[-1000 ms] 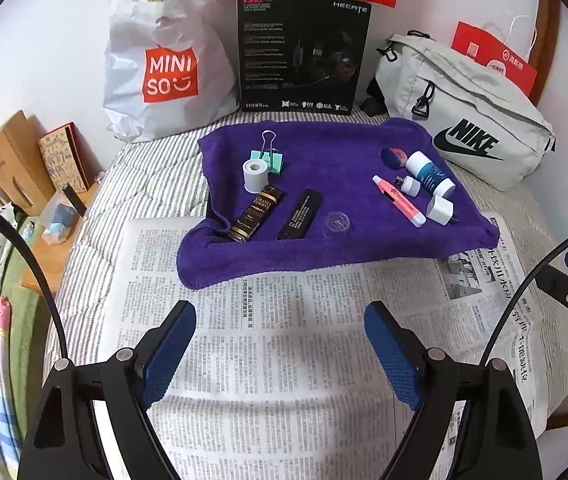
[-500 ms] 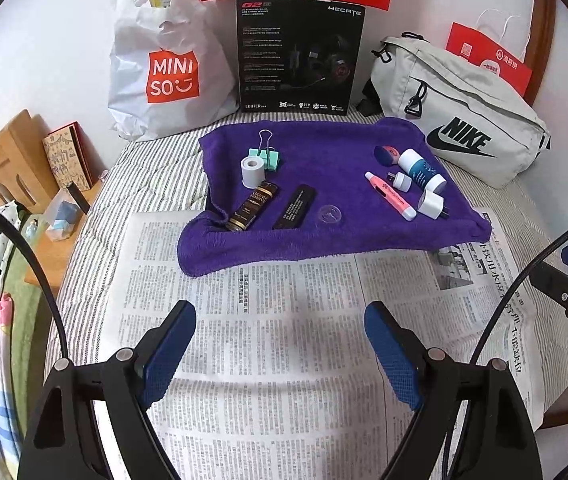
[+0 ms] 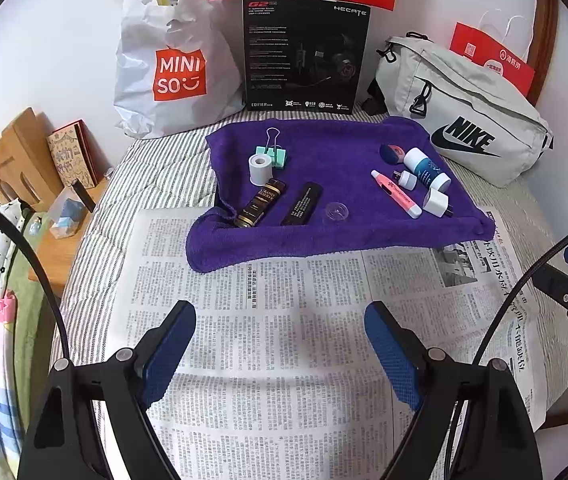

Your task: Organize rigid objects

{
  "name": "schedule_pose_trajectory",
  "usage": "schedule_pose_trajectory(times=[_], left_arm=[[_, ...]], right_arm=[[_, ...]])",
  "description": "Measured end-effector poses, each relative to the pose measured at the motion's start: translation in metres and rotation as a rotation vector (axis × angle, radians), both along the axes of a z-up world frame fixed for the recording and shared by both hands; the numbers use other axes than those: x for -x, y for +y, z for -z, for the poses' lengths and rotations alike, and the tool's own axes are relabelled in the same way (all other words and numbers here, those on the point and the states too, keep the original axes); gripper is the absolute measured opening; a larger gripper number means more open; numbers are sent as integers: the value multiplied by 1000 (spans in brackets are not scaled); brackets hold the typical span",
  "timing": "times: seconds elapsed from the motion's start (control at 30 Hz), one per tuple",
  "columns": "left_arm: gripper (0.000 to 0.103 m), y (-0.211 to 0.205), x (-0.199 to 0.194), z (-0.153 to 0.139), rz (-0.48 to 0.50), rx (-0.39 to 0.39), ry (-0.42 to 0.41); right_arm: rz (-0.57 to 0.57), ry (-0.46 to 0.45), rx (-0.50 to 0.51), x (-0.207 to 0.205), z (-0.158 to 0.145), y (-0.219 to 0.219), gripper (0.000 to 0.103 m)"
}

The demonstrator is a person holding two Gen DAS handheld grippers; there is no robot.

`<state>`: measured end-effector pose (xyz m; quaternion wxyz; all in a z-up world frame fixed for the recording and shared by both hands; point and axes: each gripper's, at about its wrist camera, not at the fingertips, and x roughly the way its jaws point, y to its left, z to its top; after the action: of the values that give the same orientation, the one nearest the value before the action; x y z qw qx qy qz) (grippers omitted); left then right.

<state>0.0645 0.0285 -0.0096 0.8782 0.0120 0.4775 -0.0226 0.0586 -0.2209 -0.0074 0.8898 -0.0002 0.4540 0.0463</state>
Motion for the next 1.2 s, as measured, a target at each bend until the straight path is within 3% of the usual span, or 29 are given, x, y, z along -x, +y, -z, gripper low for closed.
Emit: schedule_pose_trajectory(times=[1.2], left_arm=[[87, -3, 4, -9, 23, -24, -16]], right_arm=[[4, -6, 3, 5, -4, 0, 103]])
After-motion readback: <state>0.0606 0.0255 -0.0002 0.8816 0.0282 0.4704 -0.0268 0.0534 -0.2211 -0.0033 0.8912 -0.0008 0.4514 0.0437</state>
